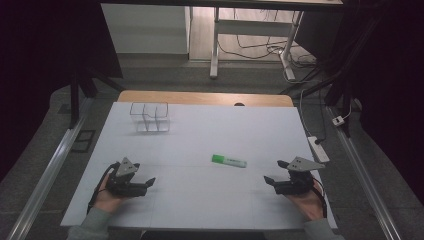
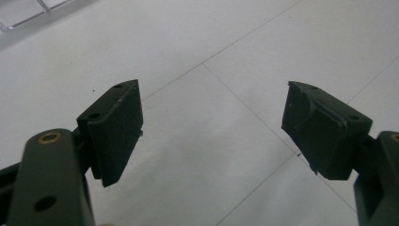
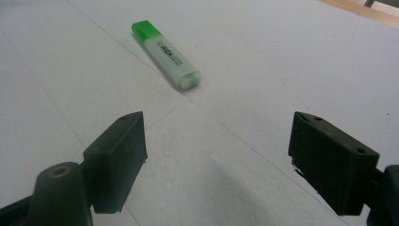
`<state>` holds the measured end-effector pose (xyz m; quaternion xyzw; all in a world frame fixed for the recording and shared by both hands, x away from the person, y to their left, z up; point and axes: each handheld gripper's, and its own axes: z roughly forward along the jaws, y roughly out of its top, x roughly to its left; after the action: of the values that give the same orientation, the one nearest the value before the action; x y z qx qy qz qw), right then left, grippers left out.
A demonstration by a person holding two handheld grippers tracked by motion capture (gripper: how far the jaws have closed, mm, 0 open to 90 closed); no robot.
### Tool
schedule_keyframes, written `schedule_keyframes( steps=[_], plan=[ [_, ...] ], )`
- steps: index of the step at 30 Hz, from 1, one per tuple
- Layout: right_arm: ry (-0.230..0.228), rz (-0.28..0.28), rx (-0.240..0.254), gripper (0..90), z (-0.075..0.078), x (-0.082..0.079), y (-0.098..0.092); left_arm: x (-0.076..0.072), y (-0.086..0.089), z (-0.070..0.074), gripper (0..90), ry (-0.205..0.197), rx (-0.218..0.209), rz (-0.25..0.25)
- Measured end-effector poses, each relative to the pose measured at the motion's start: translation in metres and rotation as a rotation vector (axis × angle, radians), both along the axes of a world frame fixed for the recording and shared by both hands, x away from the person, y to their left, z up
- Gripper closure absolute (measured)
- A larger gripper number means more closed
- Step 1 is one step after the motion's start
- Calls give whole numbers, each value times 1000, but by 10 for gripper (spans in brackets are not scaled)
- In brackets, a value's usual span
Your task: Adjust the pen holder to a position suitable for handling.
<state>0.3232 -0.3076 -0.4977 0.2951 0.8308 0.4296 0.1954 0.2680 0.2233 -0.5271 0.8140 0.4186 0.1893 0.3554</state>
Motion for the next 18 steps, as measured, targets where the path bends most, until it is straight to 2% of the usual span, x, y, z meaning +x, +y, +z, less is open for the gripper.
schedule_keyframes(
  steps=[18],
  plan=[
    [15, 7, -10, 222, -2, 2, 2, 1, 2, 2, 214, 0, -7, 4]
  ],
)
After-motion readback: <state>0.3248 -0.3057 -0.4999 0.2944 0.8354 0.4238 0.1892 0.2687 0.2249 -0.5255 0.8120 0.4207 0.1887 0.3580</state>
